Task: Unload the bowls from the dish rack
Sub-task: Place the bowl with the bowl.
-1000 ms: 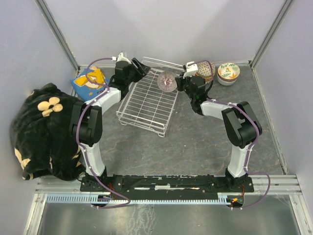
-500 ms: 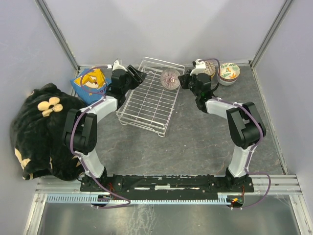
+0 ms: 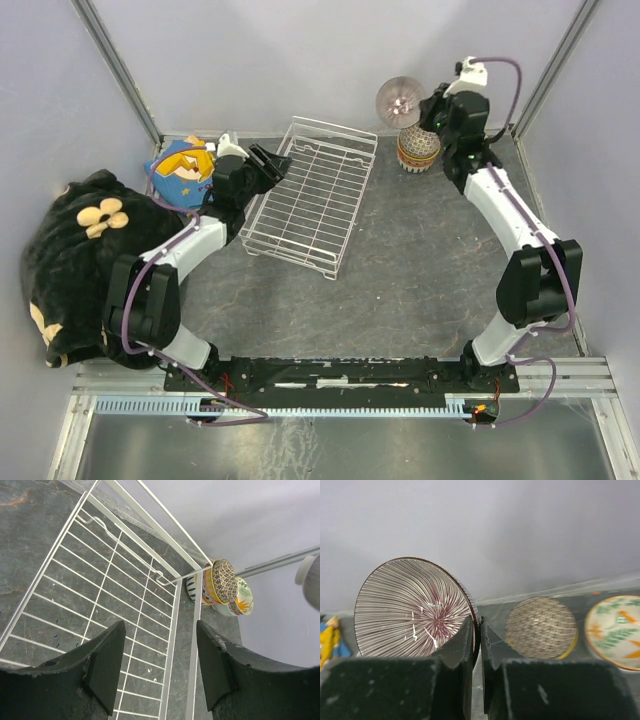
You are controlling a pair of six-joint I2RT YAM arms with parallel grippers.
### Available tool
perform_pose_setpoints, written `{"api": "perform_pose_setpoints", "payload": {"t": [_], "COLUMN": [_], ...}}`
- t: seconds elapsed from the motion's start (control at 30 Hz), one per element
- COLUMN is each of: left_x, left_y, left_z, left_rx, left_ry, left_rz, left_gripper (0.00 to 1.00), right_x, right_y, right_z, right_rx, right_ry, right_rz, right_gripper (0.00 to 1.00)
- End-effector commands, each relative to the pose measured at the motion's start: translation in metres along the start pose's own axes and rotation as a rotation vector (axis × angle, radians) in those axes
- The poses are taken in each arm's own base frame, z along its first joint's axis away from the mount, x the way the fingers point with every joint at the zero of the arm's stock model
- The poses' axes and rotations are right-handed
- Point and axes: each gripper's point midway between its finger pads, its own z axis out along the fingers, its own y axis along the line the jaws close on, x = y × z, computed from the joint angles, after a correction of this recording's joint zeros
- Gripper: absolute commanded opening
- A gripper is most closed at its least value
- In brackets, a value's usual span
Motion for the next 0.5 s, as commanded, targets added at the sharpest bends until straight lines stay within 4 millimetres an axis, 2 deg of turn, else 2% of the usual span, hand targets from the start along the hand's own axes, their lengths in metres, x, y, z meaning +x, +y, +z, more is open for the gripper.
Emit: {"api": "perform_pose_setpoints", "payload": {"t": [0.0, 0.1, 0.23, 0.27, 0.3, 0.33, 0.47], "left_x": [-0.021, -0.024, -0.030, -0.032, -0.033, -0.035, -0.036], "left_y": [-0.011, -0.011, -0.010, -0.010, -0.009, -0.010, -0.010], "left_z": [-0.020, -0.029, -0.039, -0.041, -0.043, -0.044, -0.044], "left_rx": [0.028, 0.021, 0.002, -0.002, -0.007, -0.008, -0.019], "left_ry": [-0.074, -0.093, -0.121, -0.130, -0.136, -0.141, -0.134], "left_rz": [0.037, 0.051, 0.063, 0.064, 0.063, 0.063, 0.072], "left_gripper": [0.66, 0.68, 0.77, 0.82, 0.95, 0.99, 0.99], "right_x": [-0.050, -0.048, -0.044, -0.042, -0.040, -0.037, -0.028], "right_y": [-0.038, -0.072, -0.118, -0.128, -0.138, -0.147, -0.186], "right_z": [-0.012, -0.004, 0.003, 0.005, 0.006, 0.007, 0.014], "right_rx": [0.167, 0.264, 0.345, 0.358, 0.369, 0.383, 0.445], "right_ry": [-0.028, 0.014, 0.073, 0.086, 0.099, 0.114, 0.140], "right_rz": [-0.034, -0.042, -0.018, -0.011, -0.004, 0.000, 0.024], "right_gripper": [0.01, 0.01, 0.01, 0.01, 0.01, 0.01, 0.01]}}
